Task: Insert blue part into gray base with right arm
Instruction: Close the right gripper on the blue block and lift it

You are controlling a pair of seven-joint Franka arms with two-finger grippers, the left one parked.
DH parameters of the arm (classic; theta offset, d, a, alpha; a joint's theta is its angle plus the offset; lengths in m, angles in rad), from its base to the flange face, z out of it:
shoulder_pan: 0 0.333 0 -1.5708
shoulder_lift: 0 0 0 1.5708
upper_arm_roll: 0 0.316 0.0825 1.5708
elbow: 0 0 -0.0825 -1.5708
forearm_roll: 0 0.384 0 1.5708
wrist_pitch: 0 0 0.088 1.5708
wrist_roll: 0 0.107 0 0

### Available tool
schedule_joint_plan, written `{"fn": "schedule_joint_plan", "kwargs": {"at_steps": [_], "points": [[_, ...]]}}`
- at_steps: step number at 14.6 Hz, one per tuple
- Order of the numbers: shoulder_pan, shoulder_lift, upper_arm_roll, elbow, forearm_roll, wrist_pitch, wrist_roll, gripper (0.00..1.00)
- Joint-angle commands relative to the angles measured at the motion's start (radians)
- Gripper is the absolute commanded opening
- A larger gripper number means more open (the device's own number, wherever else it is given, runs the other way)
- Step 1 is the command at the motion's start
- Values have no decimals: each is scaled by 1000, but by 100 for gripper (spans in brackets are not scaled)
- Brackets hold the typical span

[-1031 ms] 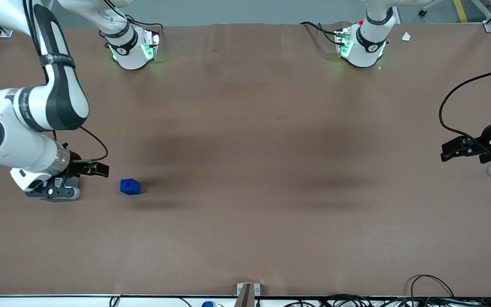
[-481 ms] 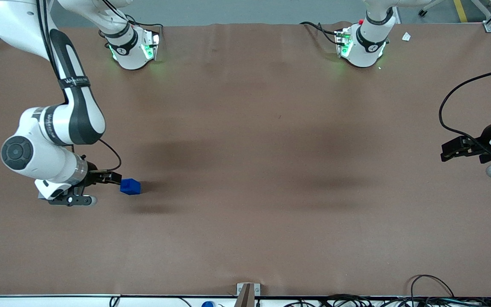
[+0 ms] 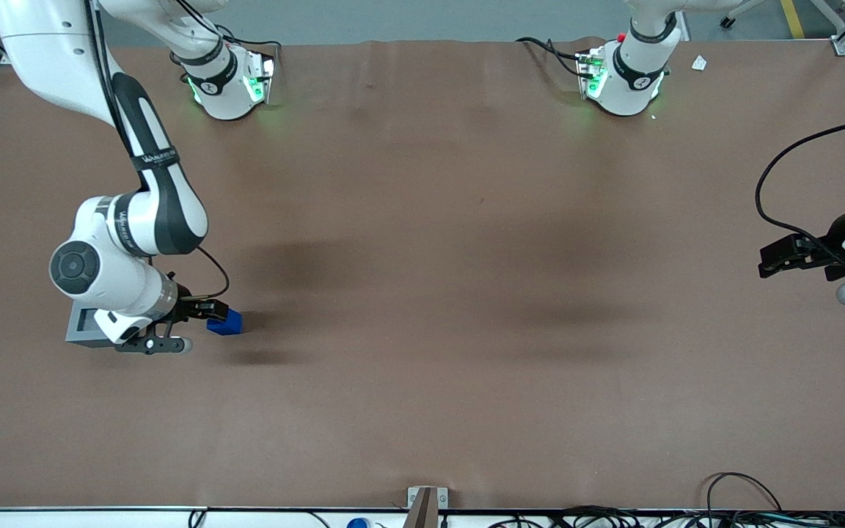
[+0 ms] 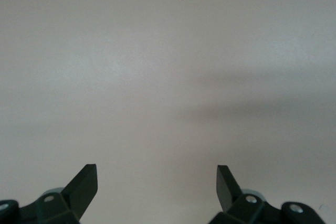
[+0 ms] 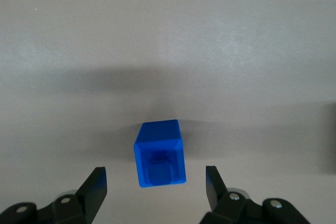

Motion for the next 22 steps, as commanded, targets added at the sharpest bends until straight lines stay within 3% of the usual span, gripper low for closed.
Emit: {"fn": "schedule_joint_plan", "kwargs": {"at_steps": [1,8,14,17,18,22], "points": [[9,-4,-5,-40,14,44,-16,82],[3,50,-5,-67,5,121,-23,75],[-23,36,-7,-58,6,104,-19,28],[-88,1,-10,-6,6,21,-49,12],[-115,-8,-10,21,6,-22,-81,7],[-260,-14,-10,200,11,-238,-134,5]]}}
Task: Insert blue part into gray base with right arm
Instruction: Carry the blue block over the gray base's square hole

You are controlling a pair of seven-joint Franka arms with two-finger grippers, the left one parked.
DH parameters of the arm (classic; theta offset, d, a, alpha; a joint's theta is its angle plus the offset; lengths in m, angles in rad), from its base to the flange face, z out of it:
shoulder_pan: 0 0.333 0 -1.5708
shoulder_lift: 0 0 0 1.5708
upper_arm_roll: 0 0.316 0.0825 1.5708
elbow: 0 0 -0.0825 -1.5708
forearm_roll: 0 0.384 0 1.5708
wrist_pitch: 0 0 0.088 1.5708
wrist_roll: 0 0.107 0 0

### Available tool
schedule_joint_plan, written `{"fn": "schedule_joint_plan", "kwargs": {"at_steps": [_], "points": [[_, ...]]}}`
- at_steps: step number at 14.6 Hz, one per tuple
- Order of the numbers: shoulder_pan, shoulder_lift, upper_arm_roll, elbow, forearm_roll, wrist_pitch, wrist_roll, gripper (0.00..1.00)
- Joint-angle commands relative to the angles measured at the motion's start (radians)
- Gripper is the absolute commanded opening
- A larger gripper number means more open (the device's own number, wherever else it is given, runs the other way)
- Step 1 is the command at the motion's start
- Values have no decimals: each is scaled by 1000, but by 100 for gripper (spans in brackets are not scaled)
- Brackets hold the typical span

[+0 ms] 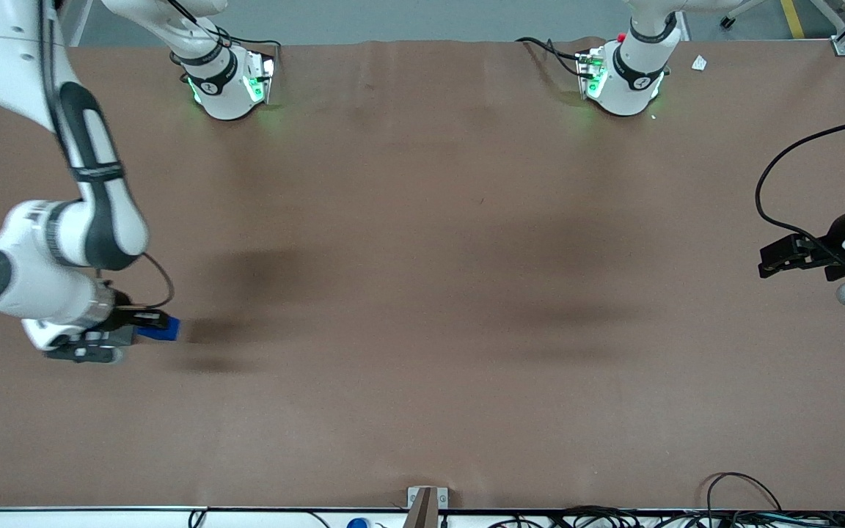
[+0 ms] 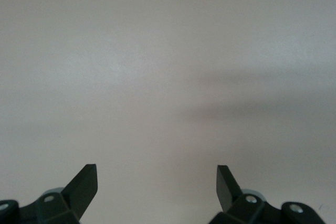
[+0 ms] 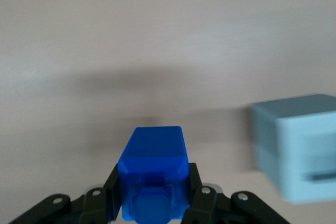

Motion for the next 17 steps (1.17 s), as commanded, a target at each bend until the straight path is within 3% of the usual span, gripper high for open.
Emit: {"fn": "schedule_joint_plan", "kwargs": {"at_steps": [1,7,14,17], "points": [[-99,-6,17,111,9,-134,-87,5],[-234,32,16,160,0,-128,-369,5],[-219,57,14,44,2,45,-388,5],[-216,55,14,40,2,42,-386,5]]}}
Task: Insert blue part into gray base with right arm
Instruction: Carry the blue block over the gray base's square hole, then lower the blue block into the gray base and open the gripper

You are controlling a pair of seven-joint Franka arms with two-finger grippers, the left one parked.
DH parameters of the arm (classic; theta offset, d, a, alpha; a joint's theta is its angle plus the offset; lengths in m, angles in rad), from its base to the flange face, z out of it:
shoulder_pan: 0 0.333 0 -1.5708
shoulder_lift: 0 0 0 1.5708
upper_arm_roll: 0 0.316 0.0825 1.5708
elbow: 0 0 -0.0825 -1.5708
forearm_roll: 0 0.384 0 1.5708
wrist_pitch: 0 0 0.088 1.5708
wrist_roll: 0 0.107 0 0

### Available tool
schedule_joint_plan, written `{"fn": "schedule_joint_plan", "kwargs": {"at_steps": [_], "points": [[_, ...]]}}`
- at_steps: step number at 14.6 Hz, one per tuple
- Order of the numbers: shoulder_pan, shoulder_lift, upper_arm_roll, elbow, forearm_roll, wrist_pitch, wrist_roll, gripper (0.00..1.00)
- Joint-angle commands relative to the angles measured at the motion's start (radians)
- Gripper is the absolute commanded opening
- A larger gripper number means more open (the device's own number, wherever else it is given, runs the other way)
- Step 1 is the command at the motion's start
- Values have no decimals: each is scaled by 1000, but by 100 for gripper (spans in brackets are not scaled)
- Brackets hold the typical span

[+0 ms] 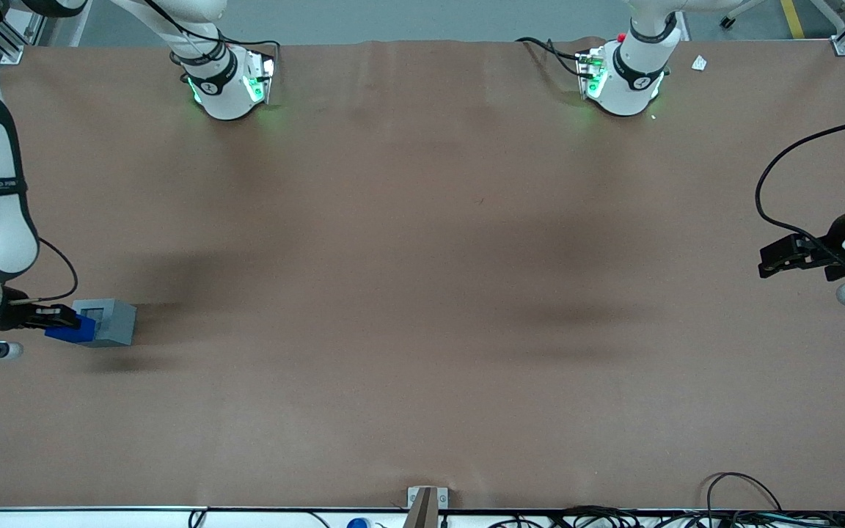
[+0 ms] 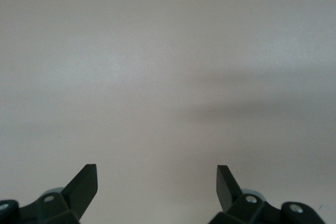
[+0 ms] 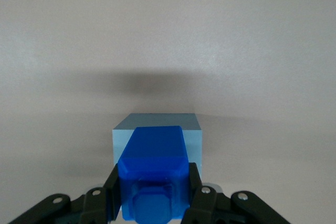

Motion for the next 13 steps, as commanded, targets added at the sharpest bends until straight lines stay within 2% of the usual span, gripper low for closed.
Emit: {"fn": "schedule_joint_plan", "kwargs": {"at_steps": [1,13], "points": [[0,-23,2,-29,0,-1,-9,5],[-10,-34,-3,-32,-1,-76,2,5]]}}
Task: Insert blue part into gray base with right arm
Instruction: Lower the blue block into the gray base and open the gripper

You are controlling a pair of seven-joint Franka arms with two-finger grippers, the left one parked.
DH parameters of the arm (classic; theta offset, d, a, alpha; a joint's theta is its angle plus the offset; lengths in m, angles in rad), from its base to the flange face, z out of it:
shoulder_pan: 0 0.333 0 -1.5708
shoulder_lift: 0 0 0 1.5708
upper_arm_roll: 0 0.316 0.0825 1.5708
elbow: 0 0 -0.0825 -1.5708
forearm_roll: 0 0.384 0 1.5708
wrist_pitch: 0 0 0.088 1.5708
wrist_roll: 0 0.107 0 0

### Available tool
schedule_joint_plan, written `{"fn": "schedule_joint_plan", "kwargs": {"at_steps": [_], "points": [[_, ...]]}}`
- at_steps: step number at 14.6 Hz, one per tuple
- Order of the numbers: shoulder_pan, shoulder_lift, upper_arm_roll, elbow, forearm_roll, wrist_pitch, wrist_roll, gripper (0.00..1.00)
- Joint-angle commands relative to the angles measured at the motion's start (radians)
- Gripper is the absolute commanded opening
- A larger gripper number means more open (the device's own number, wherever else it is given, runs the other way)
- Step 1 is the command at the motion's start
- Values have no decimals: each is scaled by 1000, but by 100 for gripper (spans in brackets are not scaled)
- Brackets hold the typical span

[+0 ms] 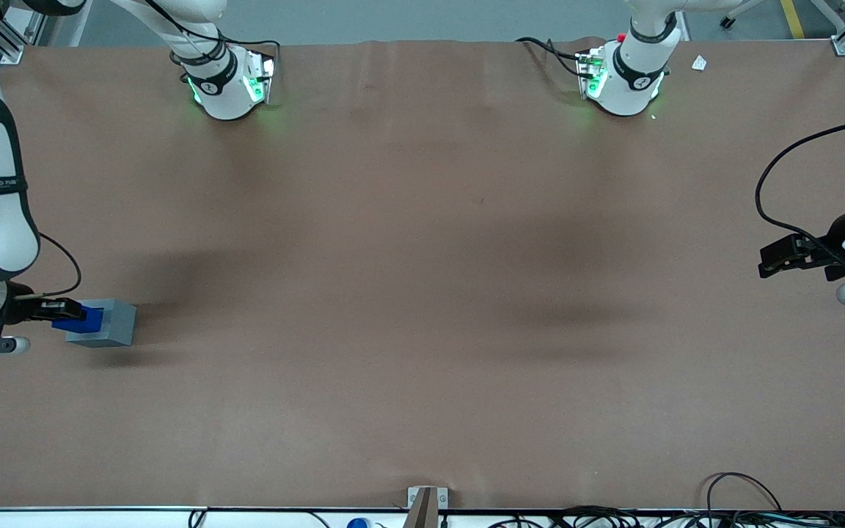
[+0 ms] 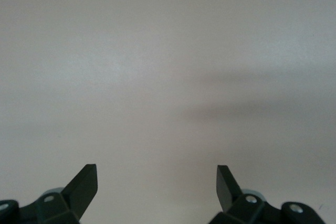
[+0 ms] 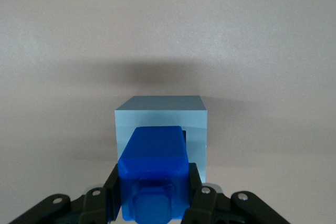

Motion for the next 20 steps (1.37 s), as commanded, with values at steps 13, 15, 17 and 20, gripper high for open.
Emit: {"fn": "schedule_joint_plan", "kwargs": {"at_steps": [13,15,17,20], "points": [[-1,-11,-3,-28,-12,-2,33,60],[-4,-11,-1,-20,-15,-8,37,100],[-1,-21,-1,-17,-15,-9,42,100],[4,-86,3,10,-11,-76,77,100]]}}
